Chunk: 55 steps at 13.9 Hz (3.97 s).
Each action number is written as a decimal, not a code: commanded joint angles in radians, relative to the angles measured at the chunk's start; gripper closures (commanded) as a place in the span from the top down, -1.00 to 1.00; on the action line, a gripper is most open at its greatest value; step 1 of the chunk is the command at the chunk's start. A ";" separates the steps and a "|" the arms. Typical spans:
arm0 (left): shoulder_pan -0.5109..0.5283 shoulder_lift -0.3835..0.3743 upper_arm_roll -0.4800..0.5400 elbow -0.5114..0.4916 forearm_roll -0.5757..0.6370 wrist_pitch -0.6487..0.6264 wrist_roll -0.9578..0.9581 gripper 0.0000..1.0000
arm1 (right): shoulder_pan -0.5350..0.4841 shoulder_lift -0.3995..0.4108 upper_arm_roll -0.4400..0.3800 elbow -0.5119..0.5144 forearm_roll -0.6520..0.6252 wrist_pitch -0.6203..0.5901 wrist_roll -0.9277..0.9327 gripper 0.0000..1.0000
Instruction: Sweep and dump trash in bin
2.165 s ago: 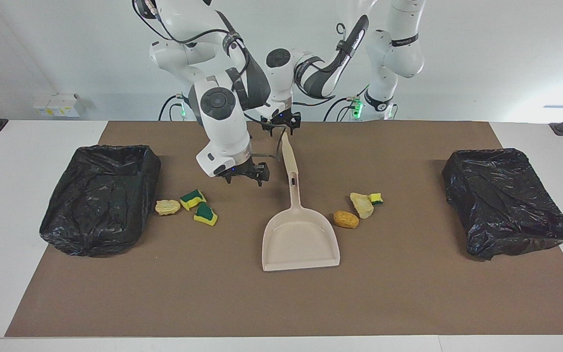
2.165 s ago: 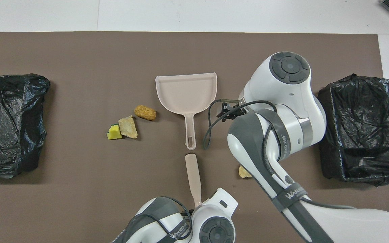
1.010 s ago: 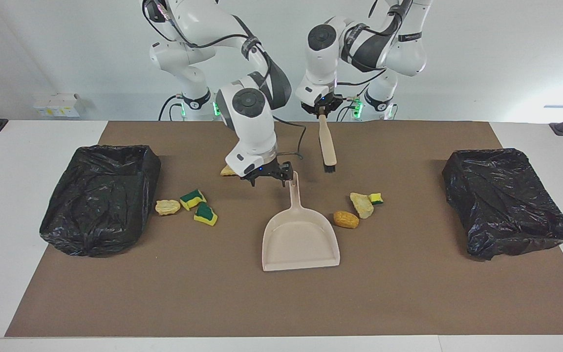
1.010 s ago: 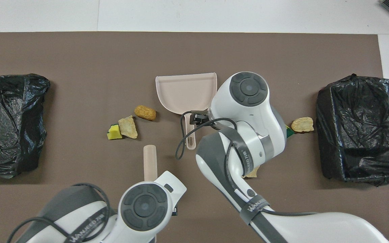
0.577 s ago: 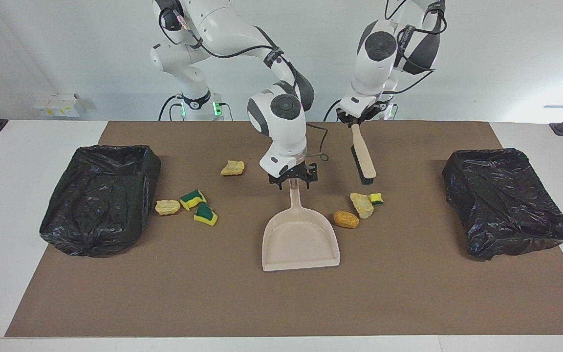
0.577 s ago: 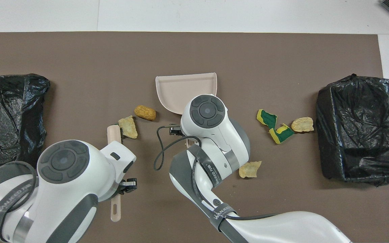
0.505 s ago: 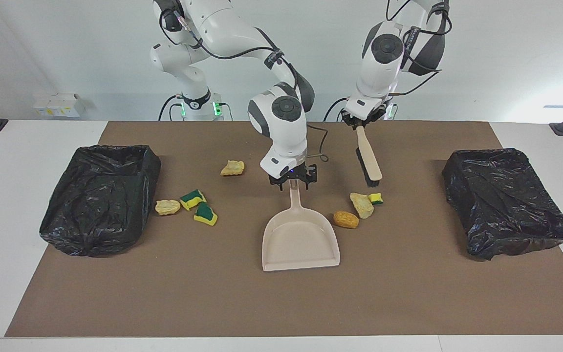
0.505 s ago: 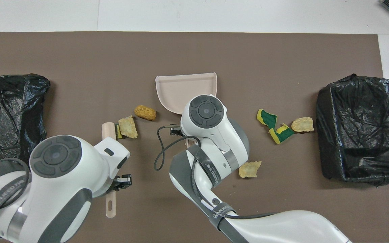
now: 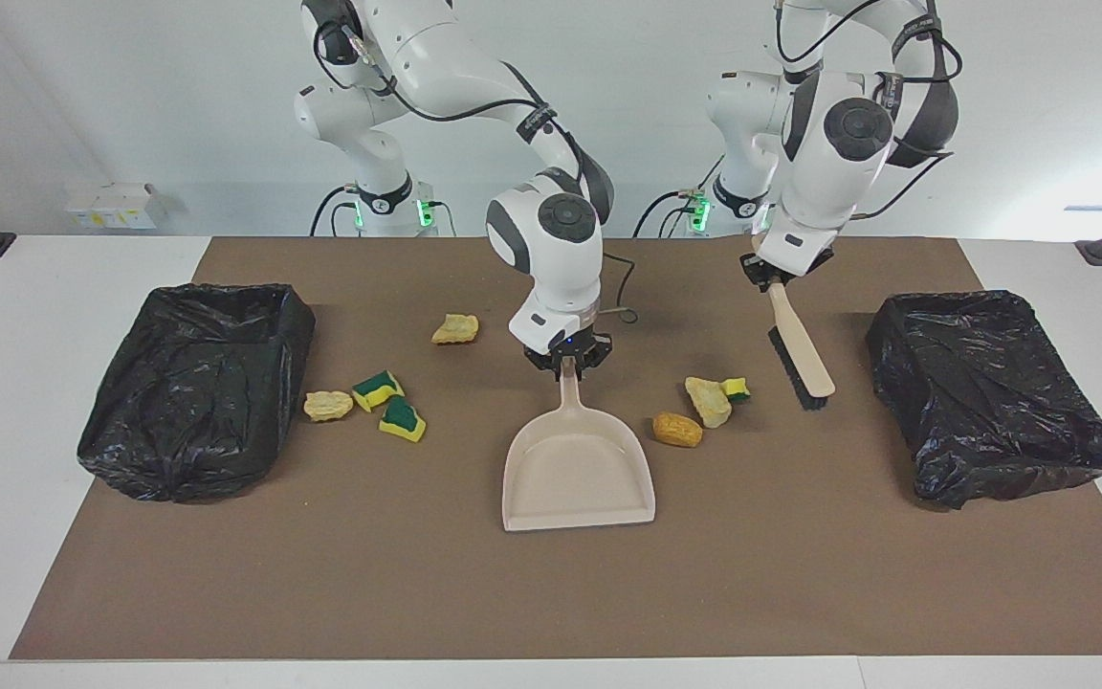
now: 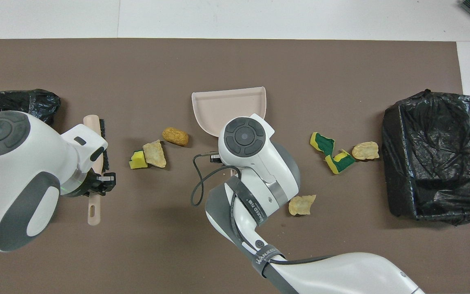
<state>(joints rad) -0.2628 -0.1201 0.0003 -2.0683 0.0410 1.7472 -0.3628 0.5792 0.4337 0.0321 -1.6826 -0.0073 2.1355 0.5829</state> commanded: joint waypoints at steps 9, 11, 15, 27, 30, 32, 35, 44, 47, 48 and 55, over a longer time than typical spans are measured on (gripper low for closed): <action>0.097 0.025 -0.013 -0.101 -0.074 0.173 -0.003 -1.00 | -0.153 -0.090 0.003 0.014 -0.022 -0.184 -0.741 -1.00; 0.097 0.019 -0.013 -0.127 -0.089 0.176 -0.033 -1.00 | -0.166 -0.090 0.003 0.012 -0.023 -0.186 -0.849 -1.00; 0.086 0.017 -0.013 -0.147 -0.093 0.195 -0.034 -1.00 | -0.185 -0.102 0.002 -0.014 -0.043 -0.195 -1.087 -1.00; 0.070 0.045 -0.014 -0.174 -0.093 0.294 -0.022 -1.00 | -0.254 -0.128 0.003 -0.115 -0.030 -0.079 -1.739 -1.00; 0.065 0.048 -0.014 -0.179 -0.093 0.304 -0.021 -1.00 | -0.246 -0.142 0.003 -0.140 -0.026 -0.075 -1.760 -1.00; 0.044 0.078 -0.016 -0.182 -0.093 0.340 -0.022 -1.00 | -0.245 -0.159 0.003 -0.173 -0.028 -0.075 -1.735 -1.00; 0.016 0.085 -0.016 -0.194 -0.095 0.365 -0.025 -1.00 | -0.242 -0.161 0.003 -0.178 -0.028 -0.055 -1.718 -1.00; -0.130 0.152 -0.017 -0.193 -0.145 0.509 -0.166 -1.00 | -0.194 -0.139 0.002 -0.196 -0.043 -0.025 -1.678 -1.00; -0.176 0.155 -0.017 -0.182 -0.208 0.522 -0.179 -1.00 | -0.196 -0.139 0.002 -0.198 -0.043 -0.022 -1.654 -1.00; -0.196 0.154 -0.017 -0.180 -0.226 0.525 -0.182 -1.00 | -0.194 -0.139 0.003 -0.198 -0.043 -0.020 -1.634 -1.00; -0.335 0.151 -0.022 -0.173 -0.260 0.560 -0.202 -1.00 | -0.170 -0.138 0.003 -0.215 -0.043 -0.022 -1.555 -1.00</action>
<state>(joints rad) -0.5473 0.0336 -0.0320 -2.2453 -0.2016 2.2936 -0.5565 0.4090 0.3062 0.0294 -1.8631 -0.0341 2.0895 -1.0011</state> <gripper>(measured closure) 0.736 0.674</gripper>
